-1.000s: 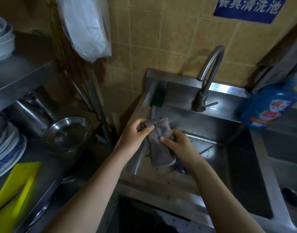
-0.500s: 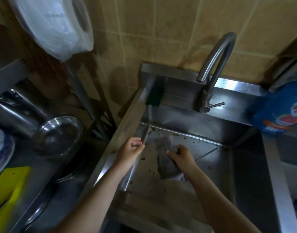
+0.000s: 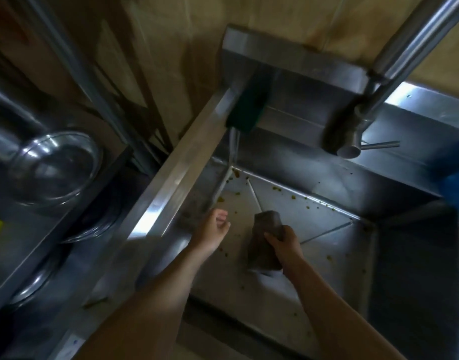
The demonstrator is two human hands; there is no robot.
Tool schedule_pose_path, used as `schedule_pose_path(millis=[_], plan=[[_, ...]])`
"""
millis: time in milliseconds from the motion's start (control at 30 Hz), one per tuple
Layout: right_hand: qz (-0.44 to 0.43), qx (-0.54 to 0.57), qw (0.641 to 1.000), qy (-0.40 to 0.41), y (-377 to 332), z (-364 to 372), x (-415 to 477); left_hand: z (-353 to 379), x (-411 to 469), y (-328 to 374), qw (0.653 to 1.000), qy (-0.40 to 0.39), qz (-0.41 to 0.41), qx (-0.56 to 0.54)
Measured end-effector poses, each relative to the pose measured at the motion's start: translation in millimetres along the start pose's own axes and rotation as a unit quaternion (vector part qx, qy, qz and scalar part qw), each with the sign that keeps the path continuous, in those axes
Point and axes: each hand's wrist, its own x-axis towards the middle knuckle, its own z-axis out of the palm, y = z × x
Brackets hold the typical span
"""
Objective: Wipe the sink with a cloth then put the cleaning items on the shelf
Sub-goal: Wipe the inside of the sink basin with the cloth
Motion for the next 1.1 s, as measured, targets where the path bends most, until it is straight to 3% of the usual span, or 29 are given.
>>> schedule_pose_path(millis=[167, 367, 433, 500, 600, 700, 767, 900, 967, 1100], plan=[[0.005, -0.066, 0.998, -0.020, 4.0, 24.0, 28.3, 10.2, 23.9, -21.6, 0.999, 0.009, -0.003, 0.054], [0.011, 0.073, 0.995, -0.069, -7.6, 55.2, 63.3, 7.4, 34.9, -38.1, 0.996, 0.043, 0.021, 0.078], [0.002, 0.021, 0.998, -0.056, -9.3, 63.8, 71.4, 7.0, 34.7, -41.4, 0.997, 0.040, 0.012, 0.068], [-0.023, -0.099, 0.995, -0.014, -3.9, 68.1, 76.1, 8.7, 35.6, -45.2, 0.996, 0.034, 0.015, 0.082], [-0.092, -0.270, 0.958, 0.022, 10.9, 67.0, 71.0, 13.1, 37.3, -48.4, 0.991, 0.016, 0.036, 0.132], [-0.170, -0.352, 0.920, 0.023, 19.7, 66.7, 70.9, 20.2, 39.9, -49.5, 0.981, -0.003, 0.050, 0.188], [-0.205, -0.403, 0.892, -0.010, 21.8, 69.0, 76.9, 26.1, 42.8, -51.7, 0.974, -0.021, 0.062, 0.216], [-0.255, -0.549, 0.790, -0.099, 28.6, 85.5, 88.7, 38.4, 47.3, -59.8, 0.966, -0.026, 0.063, 0.249], [-0.250, -0.565, 0.778, -0.113, 32.3, 96.6, 92.1, 45.4, 48.0, -63.3, 0.963, -0.014, 0.058, 0.264], [-0.265, -0.519, 0.804, -0.114, 33.5, 111.4, 99.1, 52.4, 51.8, -68.1, 0.957, 0.014, 0.028, 0.289]])
